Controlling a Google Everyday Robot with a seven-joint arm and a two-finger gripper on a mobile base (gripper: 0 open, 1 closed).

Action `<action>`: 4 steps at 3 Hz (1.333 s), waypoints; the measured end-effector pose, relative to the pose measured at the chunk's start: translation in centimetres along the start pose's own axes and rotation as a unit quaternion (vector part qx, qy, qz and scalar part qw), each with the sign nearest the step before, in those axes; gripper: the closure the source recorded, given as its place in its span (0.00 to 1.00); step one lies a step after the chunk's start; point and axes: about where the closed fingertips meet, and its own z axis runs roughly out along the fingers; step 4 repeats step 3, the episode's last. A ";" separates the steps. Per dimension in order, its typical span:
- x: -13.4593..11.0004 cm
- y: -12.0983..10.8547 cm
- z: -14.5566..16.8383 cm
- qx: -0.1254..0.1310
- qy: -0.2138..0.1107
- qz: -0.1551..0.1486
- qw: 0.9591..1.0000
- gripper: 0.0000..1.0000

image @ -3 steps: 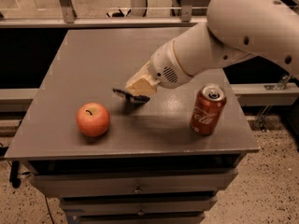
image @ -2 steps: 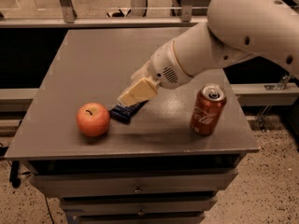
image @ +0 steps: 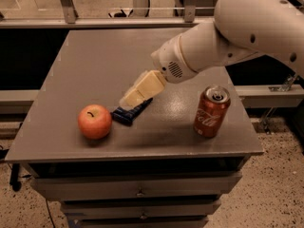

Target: Move rxbar blueberry near apple

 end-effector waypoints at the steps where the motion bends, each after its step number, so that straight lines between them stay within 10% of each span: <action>1: 0.1 -5.5 -1.1 0.048 -0.048 0.032 0.997 0.00; 2: -0.2 -12.0 -3.8 0.112 -0.107 0.045 0.987 0.00; 4: -0.6 -12.5 -3.9 0.117 -0.113 0.044 0.986 0.00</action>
Offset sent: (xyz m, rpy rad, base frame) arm 0.1719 -0.1349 0.0548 0.2905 -0.2851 -0.3952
